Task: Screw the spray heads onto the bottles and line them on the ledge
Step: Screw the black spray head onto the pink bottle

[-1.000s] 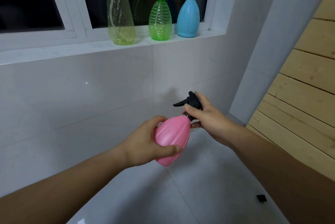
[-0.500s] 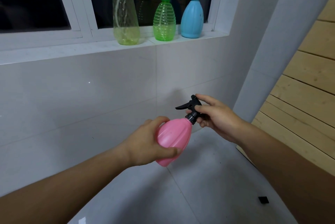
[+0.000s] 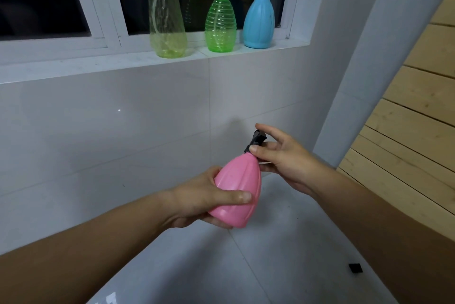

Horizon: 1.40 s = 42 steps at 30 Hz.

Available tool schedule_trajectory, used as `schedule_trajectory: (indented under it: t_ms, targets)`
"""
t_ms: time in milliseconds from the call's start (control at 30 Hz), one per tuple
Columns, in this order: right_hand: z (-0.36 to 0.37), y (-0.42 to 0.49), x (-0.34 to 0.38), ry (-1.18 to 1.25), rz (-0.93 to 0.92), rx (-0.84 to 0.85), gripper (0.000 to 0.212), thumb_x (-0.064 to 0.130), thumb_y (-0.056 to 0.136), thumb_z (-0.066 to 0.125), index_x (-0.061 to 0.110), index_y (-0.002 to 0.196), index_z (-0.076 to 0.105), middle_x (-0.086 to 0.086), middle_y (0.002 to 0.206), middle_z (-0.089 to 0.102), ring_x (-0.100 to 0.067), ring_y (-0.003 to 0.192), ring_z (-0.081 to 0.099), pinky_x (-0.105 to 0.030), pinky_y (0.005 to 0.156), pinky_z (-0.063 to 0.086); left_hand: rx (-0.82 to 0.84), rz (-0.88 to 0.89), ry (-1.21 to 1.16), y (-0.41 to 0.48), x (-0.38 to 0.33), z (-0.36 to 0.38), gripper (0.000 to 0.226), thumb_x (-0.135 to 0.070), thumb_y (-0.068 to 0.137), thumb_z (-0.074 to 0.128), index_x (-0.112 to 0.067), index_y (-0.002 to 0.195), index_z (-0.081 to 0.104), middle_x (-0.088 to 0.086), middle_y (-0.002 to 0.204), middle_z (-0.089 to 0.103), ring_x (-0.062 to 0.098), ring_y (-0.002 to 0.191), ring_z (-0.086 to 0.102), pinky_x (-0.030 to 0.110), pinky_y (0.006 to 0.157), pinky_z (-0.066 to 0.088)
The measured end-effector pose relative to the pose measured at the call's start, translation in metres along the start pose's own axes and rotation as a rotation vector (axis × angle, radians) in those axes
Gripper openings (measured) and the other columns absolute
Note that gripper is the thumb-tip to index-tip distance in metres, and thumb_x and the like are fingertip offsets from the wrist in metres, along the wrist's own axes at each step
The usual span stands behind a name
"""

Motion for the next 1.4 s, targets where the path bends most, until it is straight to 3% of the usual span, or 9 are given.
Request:
schedule_trajectory:
  t_ms: [100, 167, 333, 533, 733, 933, 1133, 1267, 1400]
  targets:
    - [0.0, 0.001, -0.001, 0.007, 0.011, -0.015, 0.064, 0.008, 0.087, 0.07, 0.023, 0.144, 0.044, -0.009, 0.096, 0.075, -0.015, 0.083, 0.072, -0.031, 0.073, 0.057, 0.068, -0.045, -0.135, 0.001, 0.0, 0.004, 0.061, -0.052, 0.089, 0.07, -0.02, 0.138, 0.054, 0.007, 0.113, 0.073, 0.022, 0.087, 0.076, 0.042, 0.071, 0.065]
    - [-0.002, 0.001, 0.0, 0.018, 0.015, -0.014, 0.064, 0.008, 0.088, 0.069, 0.024, 0.144, 0.044, -0.009, 0.094, 0.074, -0.015, 0.081, 0.071, -0.03, 0.072, 0.056, 0.096, -0.103, -0.283, 0.003, 0.002, 0.003, 0.051, -0.039, 0.084, 0.067, -0.017, 0.13, 0.062, 0.009, 0.107, 0.076, 0.027, 0.091, 0.075, 0.05, 0.083, 0.063]
    - [0.002, 0.0, 0.0, 0.014, 0.01, 0.046, 0.065, 0.007, 0.088, 0.068, 0.026, 0.145, 0.044, -0.01, 0.092, 0.071, -0.016, 0.082, 0.071, -0.03, 0.073, 0.057, 0.069, -0.048, -0.059, 0.006, 0.004, 0.002, 0.063, -0.036, 0.07, 0.092, -0.022, 0.126, 0.068, 0.002, 0.116, 0.077, 0.018, 0.099, 0.075, 0.037, 0.078, 0.062]
    - [0.009, -0.001, 0.001, 0.007, -0.029, 0.086, 0.065, 0.006, 0.087, 0.069, 0.03, 0.143, 0.046, -0.001, 0.079, 0.073, -0.016, 0.08, 0.069, -0.036, 0.08, 0.056, 0.161, -0.136, -0.288, 0.007, 0.008, 0.003, 0.065, -0.04, 0.072, 0.077, -0.017, 0.132, 0.066, 0.009, 0.119, 0.071, 0.028, 0.107, 0.069, 0.052, 0.099, 0.052]
    - [0.009, -0.002, -0.002, 0.005, -0.016, 0.074, 0.066, 0.006, 0.086, 0.069, 0.029, 0.143, 0.046, -0.002, 0.078, 0.071, -0.017, 0.08, 0.069, -0.036, 0.081, 0.055, 0.113, -0.102, -0.103, 0.003, 0.006, 0.005, 0.064, -0.054, 0.069, 0.083, -0.026, 0.124, 0.07, 0.003, 0.115, 0.076, 0.019, 0.103, 0.072, 0.045, 0.089, 0.06]
    - [0.011, -0.003, 0.0, 0.019, -0.047, 0.086, 0.066, 0.005, 0.085, 0.07, 0.03, 0.142, 0.047, -0.018, 0.091, 0.067, -0.048, 0.107, 0.065, -0.054, 0.098, 0.049, 0.192, -0.136, -0.343, 0.004, 0.007, 0.003, 0.068, -0.033, 0.071, 0.074, -0.013, 0.135, 0.063, 0.015, 0.125, 0.066, 0.032, 0.11, 0.068, 0.061, 0.094, 0.054]
    - [0.012, -0.006, -0.001, 0.029, -0.034, 0.102, 0.065, 0.002, 0.087, 0.067, 0.03, 0.142, 0.047, -0.028, 0.111, 0.069, -0.042, 0.111, 0.065, -0.048, 0.097, 0.053, 0.143, -0.128, -0.146, 0.003, 0.007, 0.006, 0.073, -0.053, 0.066, 0.085, -0.028, 0.132, 0.066, 0.008, 0.132, 0.072, 0.025, 0.12, 0.069, 0.055, 0.099, 0.057]
    - [0.014, -0.006, 0.0, 0.035, -0.062, 0.08, 0.061, 0.007, 0.087, 0.069, 0.03, 0.14, 0.05, -0.035, 0.109, 0.065, -0.048, 0.111, 0.063, -0.056, 0.101, 0.049, 0.272, -0.157, -0.395, 0.003, 0.006, 0.003, 0.066, -0.035, 0.08, 0.068, -0.013, 0.142, 0.059, 0.017, 0.134, 0.066, 0.036, 0.118, 0.066, 0.063, 0.094, 0.055]
    - [0.013, -0.006, 0.002, 0.066, -0.073, 0.072, 0.058, 0.009, 0.086, 0.07, 0.031, 0.136, 0.052, -0.04, 0.109, 0.062, -0.05, 0.111, 0.061, -0.06, 0.101, 0.047, 0.288, -0.116, -0.336, 0.003, 0.007, 0.001, 0.078, -0.04, 0.074, 0.08, -0.009, 0.142, 0.059, 0.024, 0.143, 0.061, 0.034, 0.116, 0.066, 0.058, 0.091, 0.06]
Point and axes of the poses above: each hand's wrist, its own y-axis towards the middle knuckle, its own z-axis out of the palm, x = y × z, the point moved 2 cm from there along y, towards the middle knuckle
